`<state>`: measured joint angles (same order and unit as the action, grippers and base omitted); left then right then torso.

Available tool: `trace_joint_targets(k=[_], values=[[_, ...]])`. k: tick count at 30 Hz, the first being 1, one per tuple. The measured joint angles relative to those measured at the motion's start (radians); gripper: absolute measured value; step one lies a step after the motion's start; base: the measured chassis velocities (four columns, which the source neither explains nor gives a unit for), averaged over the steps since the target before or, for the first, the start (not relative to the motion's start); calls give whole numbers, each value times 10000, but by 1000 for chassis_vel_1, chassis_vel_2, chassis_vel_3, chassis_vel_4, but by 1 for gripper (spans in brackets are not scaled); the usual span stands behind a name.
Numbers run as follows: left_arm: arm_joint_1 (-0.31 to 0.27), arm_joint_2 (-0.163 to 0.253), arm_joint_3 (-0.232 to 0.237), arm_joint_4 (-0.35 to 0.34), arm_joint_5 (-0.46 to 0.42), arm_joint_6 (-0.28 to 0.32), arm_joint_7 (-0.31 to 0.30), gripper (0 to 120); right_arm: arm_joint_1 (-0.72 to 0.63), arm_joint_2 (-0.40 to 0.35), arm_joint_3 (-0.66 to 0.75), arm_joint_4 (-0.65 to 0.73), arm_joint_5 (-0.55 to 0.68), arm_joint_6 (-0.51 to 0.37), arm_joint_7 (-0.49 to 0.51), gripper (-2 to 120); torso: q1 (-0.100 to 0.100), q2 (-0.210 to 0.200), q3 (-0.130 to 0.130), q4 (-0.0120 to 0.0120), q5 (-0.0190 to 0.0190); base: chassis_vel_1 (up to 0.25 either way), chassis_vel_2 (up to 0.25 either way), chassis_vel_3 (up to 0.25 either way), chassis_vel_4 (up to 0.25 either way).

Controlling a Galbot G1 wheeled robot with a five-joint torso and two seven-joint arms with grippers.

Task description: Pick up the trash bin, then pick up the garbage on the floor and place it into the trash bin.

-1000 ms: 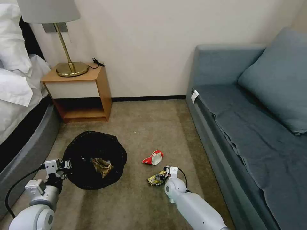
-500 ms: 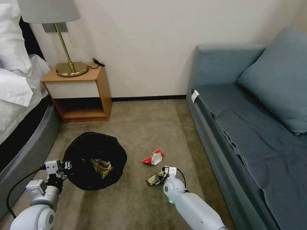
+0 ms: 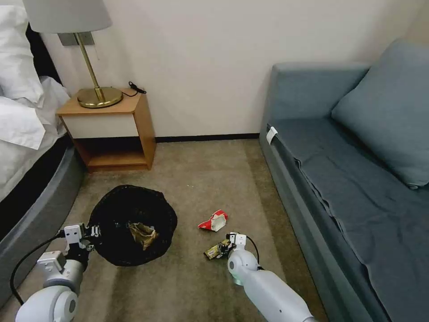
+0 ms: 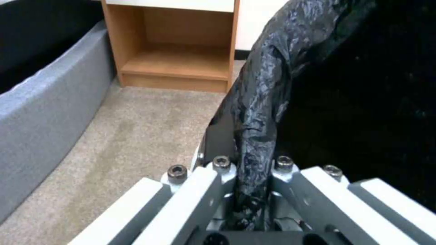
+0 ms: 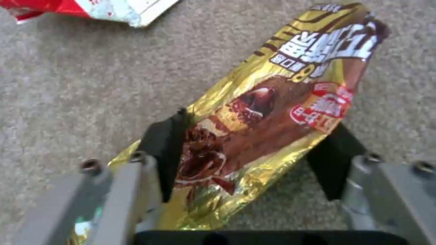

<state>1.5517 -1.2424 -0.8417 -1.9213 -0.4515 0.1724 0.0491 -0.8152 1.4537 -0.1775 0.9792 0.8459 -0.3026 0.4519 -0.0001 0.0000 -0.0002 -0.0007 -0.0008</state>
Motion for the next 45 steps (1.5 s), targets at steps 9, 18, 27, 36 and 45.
trace_joint_targets(k=[9, 18, 27, 36, 45], values=[[-19, -8, 12, 0, -2, 6, 2, 1, 44, 36, -89, -50, -23, 93, -187, 21, 0, 0, 2, 11, 12, 0, 0, 0, 0], [-64, 29, 61, -12, -60, 82, -16, 1, 146, 20, -105, 52, -92, 423, -238, 0, 1, -1, 3, 9, 10, 0, 0, 0, 0], [-82, 196, 60, 45, -451, 244, -95, 1, 659, -430, -136, 2041, -309, 821, 245, 0, 1, -1, 3, 7, 7, 0, 0, 0, 0], [-78, 279, 167, 72, -717, 368, -140, 1, 1665, -1057, -1083, 4964, -314, 1133, 664, 0, 1, -1, 2, 7, 7, 0, 0, 0, 0], [-70, 494, 132, -82, -1111, 630, -237, 1, 2398, -1169, -2411, 7768, -376, 1301, 652, 0, 1, -1, 2, 7, 7, 0, 0, 0, 0]])
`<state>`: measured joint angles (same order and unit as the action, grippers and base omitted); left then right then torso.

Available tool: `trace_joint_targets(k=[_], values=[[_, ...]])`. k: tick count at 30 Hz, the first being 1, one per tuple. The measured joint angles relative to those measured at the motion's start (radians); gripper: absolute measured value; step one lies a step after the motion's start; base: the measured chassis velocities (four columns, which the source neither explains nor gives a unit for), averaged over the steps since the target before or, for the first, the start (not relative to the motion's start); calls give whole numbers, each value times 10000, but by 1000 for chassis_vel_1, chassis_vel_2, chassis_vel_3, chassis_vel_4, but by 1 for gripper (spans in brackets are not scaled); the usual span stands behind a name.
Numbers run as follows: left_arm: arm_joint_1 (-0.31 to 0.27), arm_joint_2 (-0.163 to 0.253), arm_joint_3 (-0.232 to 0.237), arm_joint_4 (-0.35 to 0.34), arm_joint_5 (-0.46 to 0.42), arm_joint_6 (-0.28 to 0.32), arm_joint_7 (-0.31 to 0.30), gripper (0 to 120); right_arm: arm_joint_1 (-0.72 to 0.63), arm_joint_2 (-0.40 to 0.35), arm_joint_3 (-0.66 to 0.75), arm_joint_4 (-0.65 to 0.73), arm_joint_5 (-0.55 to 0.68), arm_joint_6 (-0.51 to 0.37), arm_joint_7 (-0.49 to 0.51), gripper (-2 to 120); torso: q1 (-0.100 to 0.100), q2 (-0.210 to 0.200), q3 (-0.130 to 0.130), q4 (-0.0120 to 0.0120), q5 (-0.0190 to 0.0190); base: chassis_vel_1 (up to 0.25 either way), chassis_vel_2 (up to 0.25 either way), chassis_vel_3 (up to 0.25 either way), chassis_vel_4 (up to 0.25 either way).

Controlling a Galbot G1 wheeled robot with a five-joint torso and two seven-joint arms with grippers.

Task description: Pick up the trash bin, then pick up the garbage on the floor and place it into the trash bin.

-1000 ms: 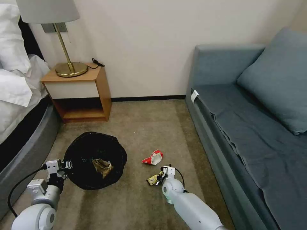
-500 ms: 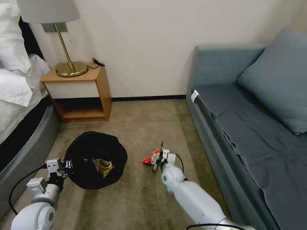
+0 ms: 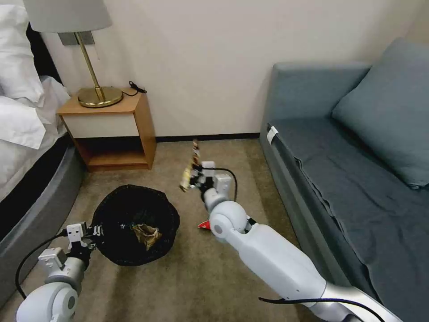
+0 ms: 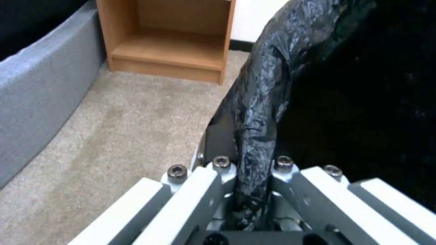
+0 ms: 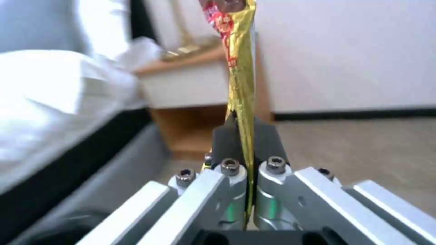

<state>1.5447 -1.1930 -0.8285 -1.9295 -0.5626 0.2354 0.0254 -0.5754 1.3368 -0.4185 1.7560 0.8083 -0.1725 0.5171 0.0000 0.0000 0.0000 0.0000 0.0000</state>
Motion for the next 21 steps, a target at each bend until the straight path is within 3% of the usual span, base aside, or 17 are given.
trace_joint_targets(k=[8, 21], values=[[132, -12, -93, -382, -528, 463, -303, 1, -105, -175, -1285, 584, -881, -62, -762, 0, 0, 0, -1, 0, 0, 0, 0, 0, 0], [458, -238, -296, -863, -768, 745, -478, 1, -372, 92, -2560, -542, -2241, -83, -1295, 0, 0, 0, 0, 0, 0, 0, 0, 0, 0]])
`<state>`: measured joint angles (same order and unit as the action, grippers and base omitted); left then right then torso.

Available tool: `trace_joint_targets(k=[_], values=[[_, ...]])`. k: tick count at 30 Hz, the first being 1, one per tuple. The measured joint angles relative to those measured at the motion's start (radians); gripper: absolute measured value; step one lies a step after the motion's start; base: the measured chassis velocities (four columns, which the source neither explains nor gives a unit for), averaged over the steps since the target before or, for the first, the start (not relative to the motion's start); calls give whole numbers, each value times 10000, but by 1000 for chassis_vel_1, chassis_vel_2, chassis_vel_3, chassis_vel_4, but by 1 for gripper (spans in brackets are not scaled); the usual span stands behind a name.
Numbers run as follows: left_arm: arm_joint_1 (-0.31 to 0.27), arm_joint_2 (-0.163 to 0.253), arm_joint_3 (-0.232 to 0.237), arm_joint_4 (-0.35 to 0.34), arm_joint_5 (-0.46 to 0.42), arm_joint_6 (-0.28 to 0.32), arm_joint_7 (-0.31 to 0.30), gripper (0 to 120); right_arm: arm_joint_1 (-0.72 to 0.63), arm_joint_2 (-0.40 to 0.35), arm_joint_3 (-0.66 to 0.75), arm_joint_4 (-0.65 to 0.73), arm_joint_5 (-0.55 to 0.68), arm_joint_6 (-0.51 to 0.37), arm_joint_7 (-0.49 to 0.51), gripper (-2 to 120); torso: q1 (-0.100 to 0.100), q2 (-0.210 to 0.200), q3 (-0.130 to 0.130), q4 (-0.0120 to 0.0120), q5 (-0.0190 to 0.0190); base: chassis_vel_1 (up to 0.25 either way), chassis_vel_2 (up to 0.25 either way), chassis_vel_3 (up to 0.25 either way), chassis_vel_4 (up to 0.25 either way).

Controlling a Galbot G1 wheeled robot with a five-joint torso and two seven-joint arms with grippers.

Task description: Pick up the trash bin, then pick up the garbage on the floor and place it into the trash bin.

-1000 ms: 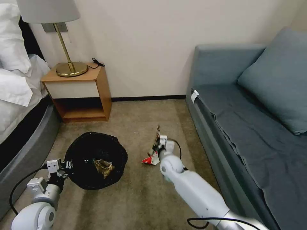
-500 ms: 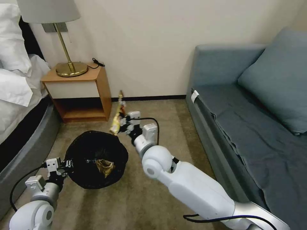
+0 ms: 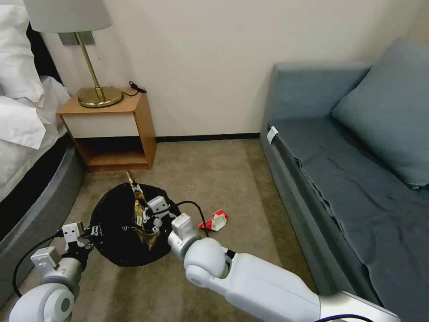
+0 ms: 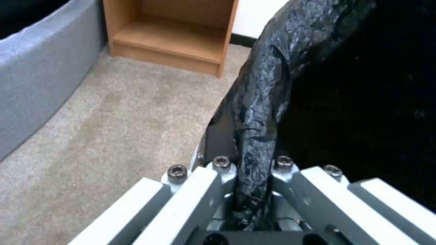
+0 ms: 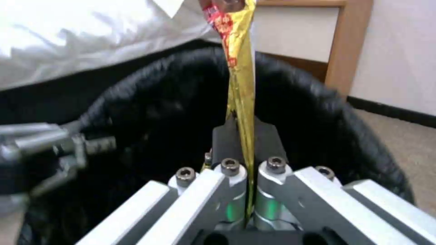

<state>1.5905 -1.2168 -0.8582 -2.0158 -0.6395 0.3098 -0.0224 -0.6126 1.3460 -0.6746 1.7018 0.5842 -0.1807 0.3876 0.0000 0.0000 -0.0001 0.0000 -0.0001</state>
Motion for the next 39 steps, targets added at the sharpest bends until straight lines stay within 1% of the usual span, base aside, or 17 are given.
trace_joint_targets(k=[4, 8, 10, 11, 14, 15, 18, 19, 20, 22, 27, 30, 31, 32, 35, 36, 39], values=[[67, -32, -58, -42, -38, 11, -19, 1, 13, 23, -128, -125, -112, -113, -6, 0, 0, 0, 0, 0, 0, 0, 0, 0, 0], [107, -60, -91, -44, -80, 19, -35, 1, 14, 30, -241, -181, -212, -238, -4, 4, 0, 0, 0, 1, 0, 0, 0, 0, 0], [116, -81, -91, -68, -156, 62, -68, 1, -4, 21, -316, -182, -254, -336, 26, 19, 0, 0, 0, 0, 0, 0, 0, 0, 0], [116, -81, -91, -68, -156, 62, -68, 1, -4, 21, -316, -182, -254, -336, 26, 19, 0, 0, 0, 0, 0, 0, 0, 0, 0], [116, -101, -71, -95, -214, 105, -113, 1, -34, -21, -363, -174, -306, -424, 66, 32, 0, 0, 0, 0, 1, 0, 0, 0, 0], [116, -101, -71, -95, -214, 105, -113, 1, -34, -21, -363, -174, -306, -424, 66, 32, 0, 0, 0, 0, 1, 0, 0, 0, 0], [115, -109, -55, -97, -231, 140, -157, 1, -16, -62, -358, -106, -313, -443, 74, 47, 0, 0, 0, 0, 1, 0, 0, 0, 0], [112, -111, -55, -96, -231, 146, -192, 1, 2, -63, -317, -86, -322, -439, 74, 50, 0, 0, 0, 0, 1, 0, 0, 0, 0], [112, -111, -55, -96, -231, 146, -192, 1, 2, -63, -317, -86, -322, -439, 74, 50, 0, 0, 0, 0, 1, 0, 0, 0, 0], [98, -112, -71, -53, -221, 150, -241, 1, 79, -55, -124, -45, -309, -376, 76, 60, 0, 0, 0, 0, 1, 0, 0, 0, 0], [-13, -52, -345, 261, -155, 152, -368, 1, 368, 29, 556, -141, 56, -200, 283, 77, 0, 0, 0, 0, 1, 0, 0, 0, 0], [-95, 28, -607, 500, -179, 147, -379, 1, 620, 188, 1172, -794, 726, -331, 871, 92, 0, 0, 0, 0, 0, 0, 0, 0, 0], [-95, 28, -607, 500, -179, 147, -379, 1, 620, 188, 1172, -794, 726, -331, 871, 92, 0, 0, 0, 0, 0, 0, 0, 0, 0], [-119, 41, -699, 551, -184, 137, -378, 1, 718, 287, 1354, -1197, 1066, -532, 1202, 96, 0, 0, 1, 0, 0, 0, 0, 0, 0], [-157, 51, -856, 612, -162, 83, -368, 1, 879, 534, 1633, -2263, 1758, -1025, 1763, 98, 0, 0, 1, -1, 0, 0, 0, 0, 0], [-157, 51, -856, 612, -162, 83, -368, 1, 879, 534, 1633, -2263, 1758, -1025, 1763, 98, 0, 0, 1, -1, 0, 0, 0, 0, 0], [-193, 38, -989, 639, -111, 22, -340, 1, 1061, 866, 1716, -3552, 2276, -1289, 2097, 99, 0, 0, 1, 1, 1, 0, 0, 0, 0]])
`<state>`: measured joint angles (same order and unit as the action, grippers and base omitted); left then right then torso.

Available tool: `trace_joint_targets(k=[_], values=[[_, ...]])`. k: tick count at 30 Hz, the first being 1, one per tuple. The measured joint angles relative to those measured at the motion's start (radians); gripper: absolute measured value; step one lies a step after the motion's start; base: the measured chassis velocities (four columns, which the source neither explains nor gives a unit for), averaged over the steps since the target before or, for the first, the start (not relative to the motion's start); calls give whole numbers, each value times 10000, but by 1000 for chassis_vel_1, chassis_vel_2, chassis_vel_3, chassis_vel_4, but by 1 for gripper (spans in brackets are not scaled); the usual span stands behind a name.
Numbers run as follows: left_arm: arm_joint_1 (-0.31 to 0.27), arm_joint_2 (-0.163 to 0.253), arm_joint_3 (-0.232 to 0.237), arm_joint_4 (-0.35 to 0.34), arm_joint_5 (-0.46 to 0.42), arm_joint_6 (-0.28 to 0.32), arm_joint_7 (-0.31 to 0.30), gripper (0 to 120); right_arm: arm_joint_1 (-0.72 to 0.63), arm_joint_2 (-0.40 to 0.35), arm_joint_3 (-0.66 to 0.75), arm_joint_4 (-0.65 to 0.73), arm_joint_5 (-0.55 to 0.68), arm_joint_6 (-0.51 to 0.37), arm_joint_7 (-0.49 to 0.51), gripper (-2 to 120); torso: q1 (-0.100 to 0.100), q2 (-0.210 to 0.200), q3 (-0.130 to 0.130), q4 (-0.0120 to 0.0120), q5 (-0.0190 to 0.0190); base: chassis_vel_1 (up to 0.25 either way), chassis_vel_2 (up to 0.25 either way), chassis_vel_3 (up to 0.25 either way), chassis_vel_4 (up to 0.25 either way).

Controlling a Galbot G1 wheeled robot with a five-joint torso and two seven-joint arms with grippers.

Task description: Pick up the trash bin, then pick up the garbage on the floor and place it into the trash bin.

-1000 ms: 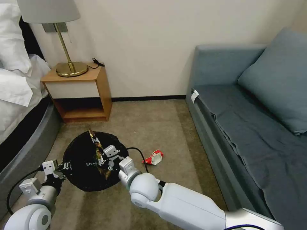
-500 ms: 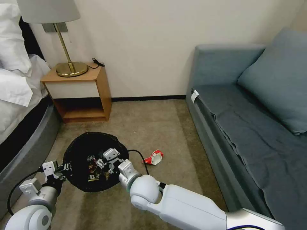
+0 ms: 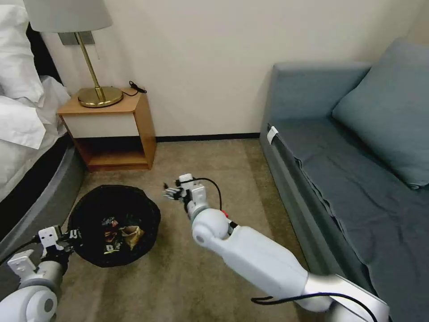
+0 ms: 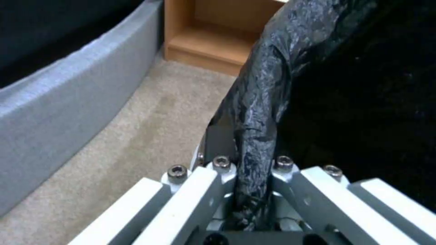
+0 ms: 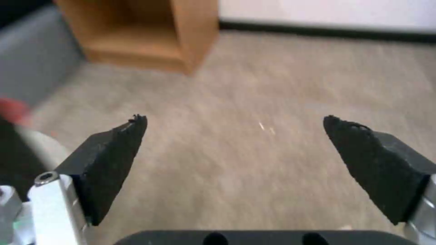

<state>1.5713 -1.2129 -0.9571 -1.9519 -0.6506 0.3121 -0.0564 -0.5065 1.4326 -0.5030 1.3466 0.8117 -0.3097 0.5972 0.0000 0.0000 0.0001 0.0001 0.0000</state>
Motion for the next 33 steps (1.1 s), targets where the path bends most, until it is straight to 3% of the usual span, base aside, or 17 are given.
trace_joint_targets(k=[7, 12, 16, 26, 33], values=[[16, -53, -108, 11, 98, -112, 56, 1, -62, 693, 603, -1810, 661, -601, 739, 99, 0, 0, 1, -2, -1, 0, 0, 0, 0], [34, -105, -70, -32, 240, -148, 92, 1, -190, 1723, 1523, -3407, 1518, -998, 1807, 100, 0, 0, 0, 5, 2, 0, 0, 0, 0], [33, -168, -1, -98, 346, -173, 127, 1, -132, 1808, 2113, -4408, 1562, -957, 2172, 100, 0, 0, 0, -1, -1, 0, 0, 0, 0], [86, -328, 55, -102, 545, -291, 181, 1, 44, 1790, 2887, -5927, 1172, -520, 1741, 100, 0, 0, -1, 0, 0, 0, 0, 0, 0], [77, -336, 42, -6, 614, -339, 226, 1, 10, 1775, 2913, -6110, 1038, -380, 1276, 100, 0, 0, 0, 0, 1, 0, 0, 0, 0]])
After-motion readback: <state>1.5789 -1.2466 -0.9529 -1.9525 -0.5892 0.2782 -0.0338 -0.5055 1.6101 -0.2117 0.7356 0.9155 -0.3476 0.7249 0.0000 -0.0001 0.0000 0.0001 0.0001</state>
